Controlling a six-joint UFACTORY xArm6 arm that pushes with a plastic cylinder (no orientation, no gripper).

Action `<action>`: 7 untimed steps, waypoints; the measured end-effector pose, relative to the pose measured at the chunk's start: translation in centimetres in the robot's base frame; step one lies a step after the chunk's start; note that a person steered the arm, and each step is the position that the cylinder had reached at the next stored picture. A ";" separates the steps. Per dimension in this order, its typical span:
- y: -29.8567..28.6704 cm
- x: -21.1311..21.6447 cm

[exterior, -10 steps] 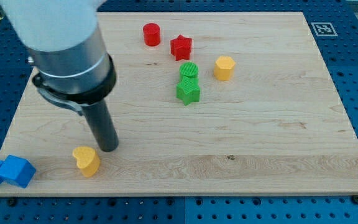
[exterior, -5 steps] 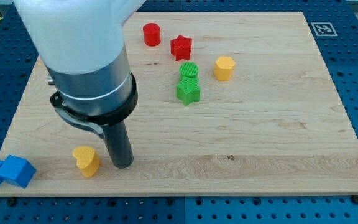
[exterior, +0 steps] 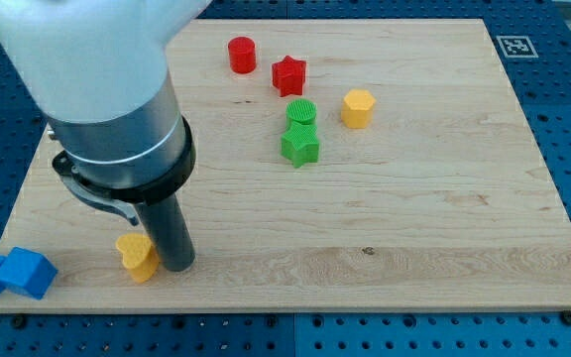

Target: Move the heart right to the cube

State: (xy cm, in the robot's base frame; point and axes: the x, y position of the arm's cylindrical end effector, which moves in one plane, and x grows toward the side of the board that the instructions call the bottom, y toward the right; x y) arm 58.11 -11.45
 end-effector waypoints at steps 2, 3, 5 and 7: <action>-1.4 0.1; -2.2 0.3; -3.8 0.7; -5.2 1.0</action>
State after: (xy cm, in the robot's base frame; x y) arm 59.11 -16.62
